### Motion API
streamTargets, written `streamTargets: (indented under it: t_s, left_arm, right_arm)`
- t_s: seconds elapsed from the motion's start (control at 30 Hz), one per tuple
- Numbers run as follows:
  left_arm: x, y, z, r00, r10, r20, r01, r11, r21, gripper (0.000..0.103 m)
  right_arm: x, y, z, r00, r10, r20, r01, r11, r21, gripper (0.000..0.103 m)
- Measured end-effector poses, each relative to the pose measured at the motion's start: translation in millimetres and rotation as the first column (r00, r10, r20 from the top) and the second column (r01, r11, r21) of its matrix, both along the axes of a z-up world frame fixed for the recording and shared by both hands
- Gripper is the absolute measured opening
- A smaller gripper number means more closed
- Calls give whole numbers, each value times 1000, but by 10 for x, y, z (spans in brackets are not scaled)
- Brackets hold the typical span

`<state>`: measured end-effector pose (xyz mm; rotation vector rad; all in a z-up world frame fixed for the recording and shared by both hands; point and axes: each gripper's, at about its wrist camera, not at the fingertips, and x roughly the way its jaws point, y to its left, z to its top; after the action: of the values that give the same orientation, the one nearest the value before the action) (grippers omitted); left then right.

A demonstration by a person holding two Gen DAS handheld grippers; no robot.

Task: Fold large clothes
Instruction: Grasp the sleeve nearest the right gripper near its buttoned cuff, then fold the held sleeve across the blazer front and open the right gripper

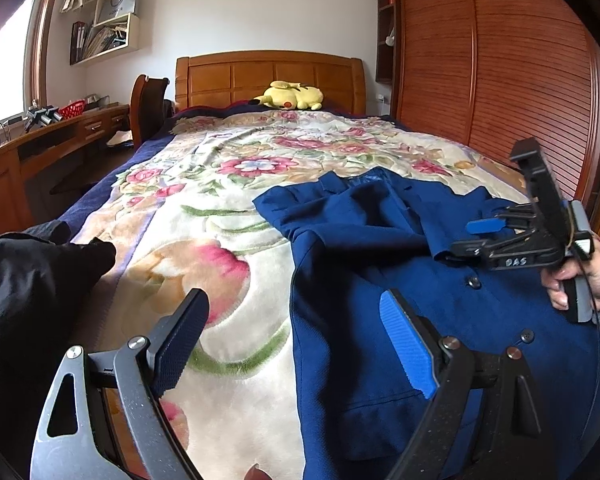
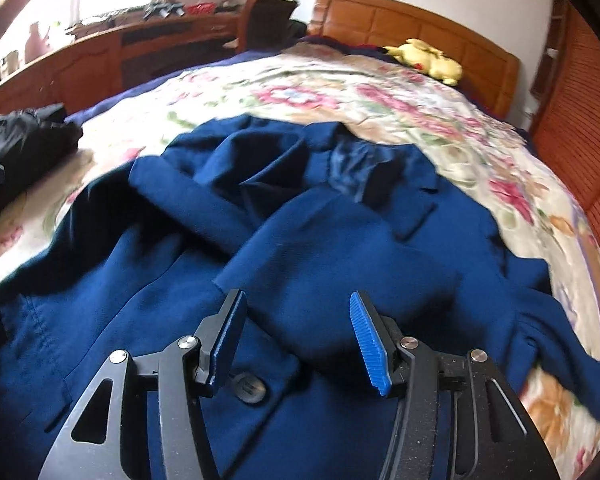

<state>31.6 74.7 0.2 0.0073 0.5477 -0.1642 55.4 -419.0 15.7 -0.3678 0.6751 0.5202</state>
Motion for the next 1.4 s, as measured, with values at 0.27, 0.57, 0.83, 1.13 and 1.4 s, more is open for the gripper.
streamTargets:
  t_s: [0.27, 0.57, 0.83, 1.13, 1.4]
  left_arm:
    - [24, -18, -27, 1000, -4, -15, 4, 1000, 12, 88]
    - [46, -34, -50, 1000, -4, -24, 5, 1000, 24, 88]
    - [59, -56, -62, 1000, -7, -29, 8, 999, 33, 88]
    - [82, -50, -80, 999, -2, -38, 3, 1000, 27, 88]
    - [66, -45, -88, 999, -2, -41, 3, 1000, 29, 88]
  right_arm:
    - [159, 235, -200, 999, 33, -12, -34, 993, -117, 67]
    - [313, 184, -200, 1000, 2, 23, 0, 995, -96, 42]
    - [197, -150, 75, 996, -38, 86, 39, 999, -13, 7]
    - [40, -791, 569, 974, -183, 136, 168, 979, 114, 6]
    - [-242, -1240, 927, 959, -253, 126, 229, 956, 182, 6]
